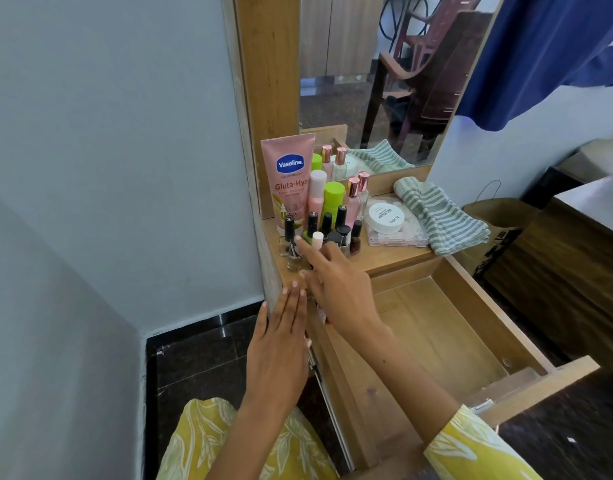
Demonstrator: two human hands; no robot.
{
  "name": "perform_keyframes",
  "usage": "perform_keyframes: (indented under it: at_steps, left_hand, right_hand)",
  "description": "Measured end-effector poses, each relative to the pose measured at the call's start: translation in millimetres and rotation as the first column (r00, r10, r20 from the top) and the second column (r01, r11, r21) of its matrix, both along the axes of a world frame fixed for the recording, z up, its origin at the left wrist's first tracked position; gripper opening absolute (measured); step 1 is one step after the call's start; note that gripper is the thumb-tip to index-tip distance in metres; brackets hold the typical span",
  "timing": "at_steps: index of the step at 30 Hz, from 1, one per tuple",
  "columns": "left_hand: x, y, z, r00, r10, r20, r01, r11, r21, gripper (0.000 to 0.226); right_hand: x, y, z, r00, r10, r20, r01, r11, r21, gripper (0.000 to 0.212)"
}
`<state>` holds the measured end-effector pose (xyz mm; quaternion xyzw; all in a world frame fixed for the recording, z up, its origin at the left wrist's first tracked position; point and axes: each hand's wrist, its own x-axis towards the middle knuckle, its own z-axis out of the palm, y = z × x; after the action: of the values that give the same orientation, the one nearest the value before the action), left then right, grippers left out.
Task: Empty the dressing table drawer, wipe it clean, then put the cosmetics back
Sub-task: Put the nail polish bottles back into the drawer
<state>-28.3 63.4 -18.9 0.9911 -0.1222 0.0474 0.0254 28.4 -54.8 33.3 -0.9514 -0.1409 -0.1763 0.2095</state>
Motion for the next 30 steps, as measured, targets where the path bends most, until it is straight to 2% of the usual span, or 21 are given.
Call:
perform_keyframes:
  at_steps: [6,9,12,16,18,21,25,27,30]
  left_hand:
    - [-3,-1,-7,0.998,0.054,0.028,-0.053,0.998,-0.038,0.067]
    - [-4,-2,-6,0.994,0.059,0.097,-0.046,0.99,-0.132,0.068]
    - [-6,-2,-5,0.991,0.053,0.125,-0.034,0.987,-0.156,0.068]
    - [-5,-2,-8,0.994,0.055,0.095,-0.04,0.988,-0.148,0.072]
    - [-4,-2,-10,0.996,0.052,0.066,-0.044,0.993,-0.112,0.075]
    - [-2,-5,-9,0.997,0.07,0.016,-0.069,0.995,-0.07,0.072]
    - [-3,-8,-4,0.997,0.083,-0.002,-0.083,0.994,-0.066,0.067]
    - [-3,-9,-3,0.996,0.088,-0.01,-0.088,0.995,-0.053,0.065]
    - [-4,-8,-1,0.996,0.089,-0.017,-0.089,0.995,-0.04,0.064]
  right_hand:
    - [1,3,0,0.976,0.001,0.217,-0.02,0.996,0.086,0.01]
    - [-5,-3,-5,0.959,0.023,0.283,-0.048,0.996,0.08,0.007]
    - [-19,-16,-6,0.963,0.011,0.27,-0.056,0.986,0.158,0.015]
    - [-43,-45,-8,0.986,0.069,0.153,-0.12,0.929,0.349,0.019]
    - [-50,-58,-12,0.995,0.062,0.081,-0.086,0.932,0.353,0.019]
    - [-53,-68,-24,0.997,0.025,-0.074,-0.003,0.959,0.284,0.017]
    - [-42,-63,-50,0.955,-0.01,-0.297,0.036,0.996,0.082,0.018]
    - [-34,-57,-61,0.936,-0.016,-0.352,0.039,0.998,0.058,0.022]
    - [-25,-49,-73,0.936,0.004,-0.353,0.011,0.999,0.042,0.024]
